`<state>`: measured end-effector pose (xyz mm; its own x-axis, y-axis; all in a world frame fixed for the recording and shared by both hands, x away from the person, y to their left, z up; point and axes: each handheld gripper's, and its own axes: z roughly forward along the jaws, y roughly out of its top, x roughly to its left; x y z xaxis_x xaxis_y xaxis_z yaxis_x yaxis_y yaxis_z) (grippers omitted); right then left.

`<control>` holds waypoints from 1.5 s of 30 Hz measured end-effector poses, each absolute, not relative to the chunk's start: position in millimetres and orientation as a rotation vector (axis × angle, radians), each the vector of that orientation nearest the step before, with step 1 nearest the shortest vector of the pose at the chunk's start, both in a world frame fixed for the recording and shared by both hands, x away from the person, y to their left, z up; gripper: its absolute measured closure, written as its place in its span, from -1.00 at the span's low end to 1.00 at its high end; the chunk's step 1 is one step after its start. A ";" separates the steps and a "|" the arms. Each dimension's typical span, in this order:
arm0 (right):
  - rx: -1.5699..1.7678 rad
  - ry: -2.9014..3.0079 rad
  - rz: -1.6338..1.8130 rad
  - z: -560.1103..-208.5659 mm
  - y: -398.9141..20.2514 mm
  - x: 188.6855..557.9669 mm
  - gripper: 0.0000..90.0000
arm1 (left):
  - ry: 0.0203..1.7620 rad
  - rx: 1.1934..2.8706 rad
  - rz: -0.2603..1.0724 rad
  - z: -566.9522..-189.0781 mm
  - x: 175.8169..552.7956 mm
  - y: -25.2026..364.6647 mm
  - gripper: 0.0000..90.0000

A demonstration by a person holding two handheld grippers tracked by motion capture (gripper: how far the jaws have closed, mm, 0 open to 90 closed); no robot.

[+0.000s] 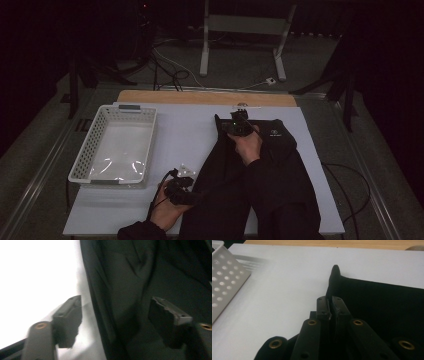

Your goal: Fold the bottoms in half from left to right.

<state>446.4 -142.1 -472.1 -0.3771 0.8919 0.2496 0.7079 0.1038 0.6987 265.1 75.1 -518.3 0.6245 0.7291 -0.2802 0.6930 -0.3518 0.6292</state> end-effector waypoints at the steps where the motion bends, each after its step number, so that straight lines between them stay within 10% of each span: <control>1: 1.594 2.142 1.134 -471.7 -143.1 446.7 0.90 | 1.098 2.110 0.037 -518.1 264.9 75.1 -0.24; 10: 1.619 2.154 1.196 -472.9 -138.3 448.4 0.91 | 0.886 2.081 -0.111 -498.1 249.2 68.3 0.95; 29: 1.476 2.222 1.301 -449.1 -69.7 447.9 0.93 | 0.856 1.918 -0.148 -468.2 234.2 109.3 0.97; 45: 1.570 2.082 1.233 -439.8 -151.4 461.0 0.94 | 0.701 2.100 -0.397 -492.1 222.4 59.0 0.93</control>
